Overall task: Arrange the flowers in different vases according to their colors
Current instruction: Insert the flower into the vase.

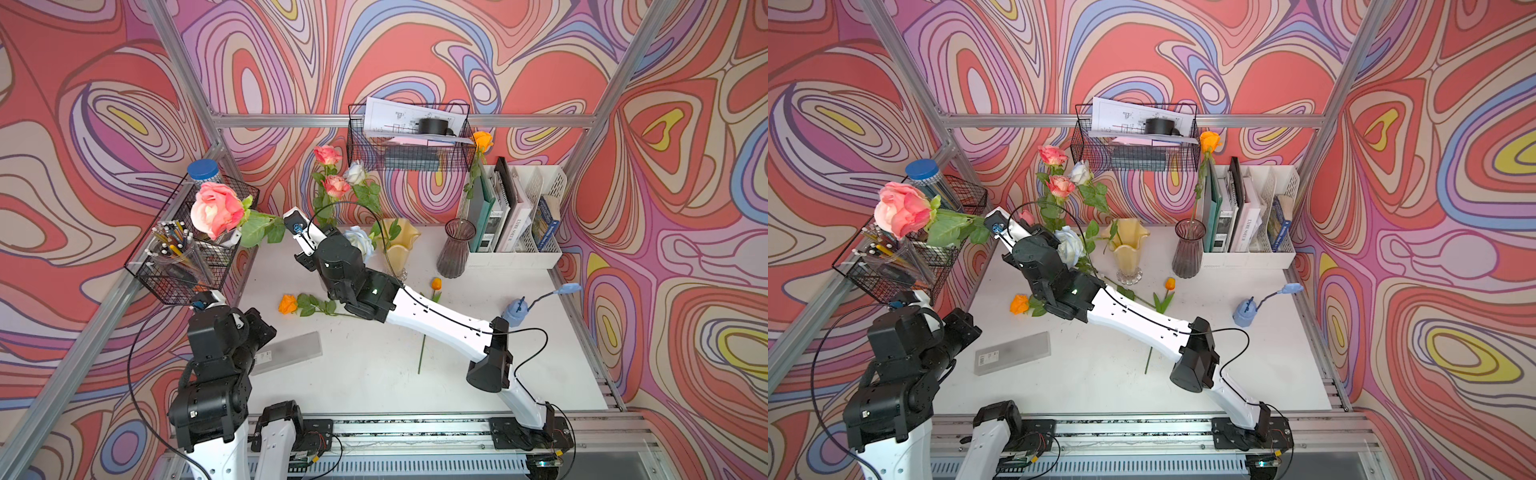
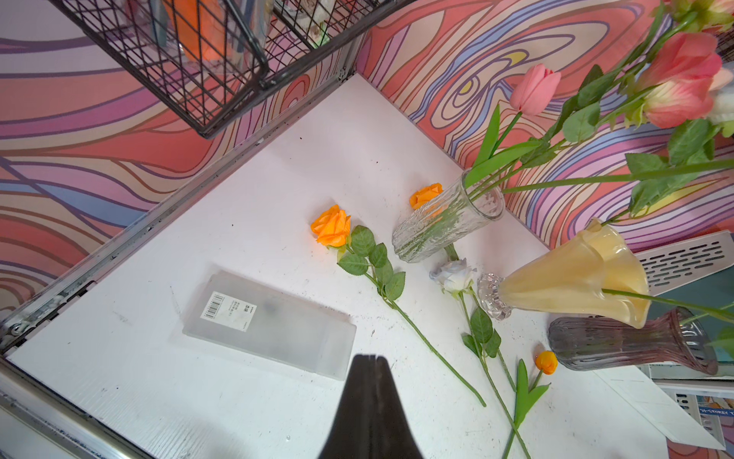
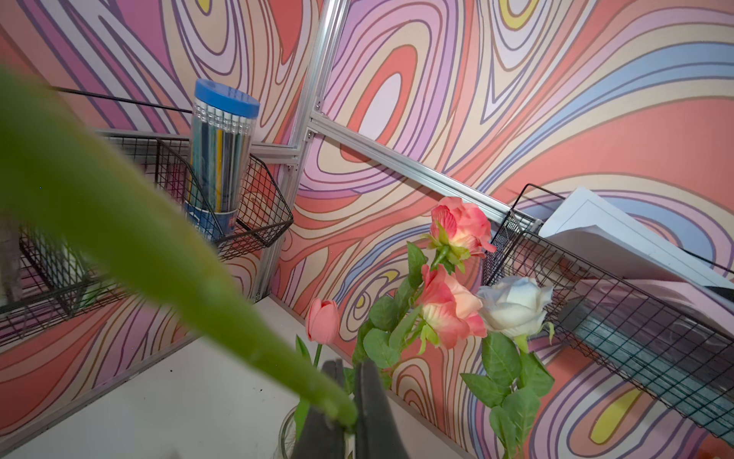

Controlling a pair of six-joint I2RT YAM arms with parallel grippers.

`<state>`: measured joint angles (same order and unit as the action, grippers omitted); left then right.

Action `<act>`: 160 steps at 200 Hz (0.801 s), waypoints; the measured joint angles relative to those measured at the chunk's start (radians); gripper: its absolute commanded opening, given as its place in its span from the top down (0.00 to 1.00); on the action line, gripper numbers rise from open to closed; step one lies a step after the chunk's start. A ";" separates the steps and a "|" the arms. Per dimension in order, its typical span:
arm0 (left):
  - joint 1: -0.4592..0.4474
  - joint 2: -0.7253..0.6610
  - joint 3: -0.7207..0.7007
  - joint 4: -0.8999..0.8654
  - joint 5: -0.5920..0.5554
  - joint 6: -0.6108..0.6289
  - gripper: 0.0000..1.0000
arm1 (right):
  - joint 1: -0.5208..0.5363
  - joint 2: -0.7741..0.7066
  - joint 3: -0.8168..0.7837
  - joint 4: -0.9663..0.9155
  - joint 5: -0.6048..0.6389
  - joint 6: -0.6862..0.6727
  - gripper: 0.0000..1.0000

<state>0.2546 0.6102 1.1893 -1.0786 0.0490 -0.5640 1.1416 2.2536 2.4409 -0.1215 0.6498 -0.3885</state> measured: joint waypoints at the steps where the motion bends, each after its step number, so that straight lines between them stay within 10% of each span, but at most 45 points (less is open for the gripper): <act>1: 0.000 0.000 0.000 0.000 0.000 0.000 1.00 | -0.001 0.000 0.000 0.000 0.000 0.001 1.00; 125: -0.001 -0.001 -0.032 0.002 0.026 0.000 1.00 | -0.076 0.098 -0.014 -0.085 -0.066 0.184 1.00; 160: -0.001 -0.001 -0.034 0.003 0.028 0.000 1.00 | -0.080 0.101 -0.014 -0.113 -0.076 0.215 0.32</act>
<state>0.2539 0.6094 1.1549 -1.0756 0.0769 -0.5640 1.0615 2.3547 2.4271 -0.2340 0.5739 -0.1734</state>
